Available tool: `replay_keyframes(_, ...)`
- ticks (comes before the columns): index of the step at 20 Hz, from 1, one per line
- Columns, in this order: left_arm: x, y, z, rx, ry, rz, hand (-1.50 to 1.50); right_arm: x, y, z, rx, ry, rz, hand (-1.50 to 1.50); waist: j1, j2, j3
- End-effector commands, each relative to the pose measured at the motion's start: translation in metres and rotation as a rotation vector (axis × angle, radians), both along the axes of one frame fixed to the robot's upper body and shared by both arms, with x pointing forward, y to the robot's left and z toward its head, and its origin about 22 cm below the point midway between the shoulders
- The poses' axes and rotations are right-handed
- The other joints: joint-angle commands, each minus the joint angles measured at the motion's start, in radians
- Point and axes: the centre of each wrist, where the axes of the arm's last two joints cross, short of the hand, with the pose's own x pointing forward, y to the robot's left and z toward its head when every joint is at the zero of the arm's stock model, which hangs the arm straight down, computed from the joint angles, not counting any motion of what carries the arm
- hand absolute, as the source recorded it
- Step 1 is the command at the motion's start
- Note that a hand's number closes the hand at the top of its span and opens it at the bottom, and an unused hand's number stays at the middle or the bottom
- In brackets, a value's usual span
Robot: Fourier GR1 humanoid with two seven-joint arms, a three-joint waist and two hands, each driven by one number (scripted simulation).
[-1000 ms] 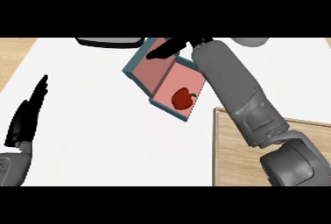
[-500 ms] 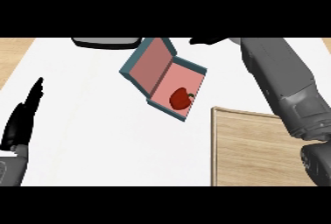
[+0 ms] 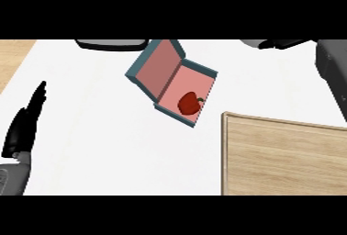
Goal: Pick the bell pepper from the tray and place it in the cardboard box
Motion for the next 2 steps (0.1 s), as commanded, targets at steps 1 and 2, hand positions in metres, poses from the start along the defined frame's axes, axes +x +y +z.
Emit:
replay_keyframes(1,-0.005,-0.005,-0.007,0.000,0.009,-0.017,0.00,-0.013,-0.046,0.006,-0.052,0.018,0.016,-1.50,0.011,0.004,0.002)
replay_keyframes(2,0.004,-0.006,0.012,-0.001,-0.002,-0.012,0.00,-0.014,-0.041,-0.013,-0.076,0.037,0.029,-1.50,0.007,0.000,0.002)
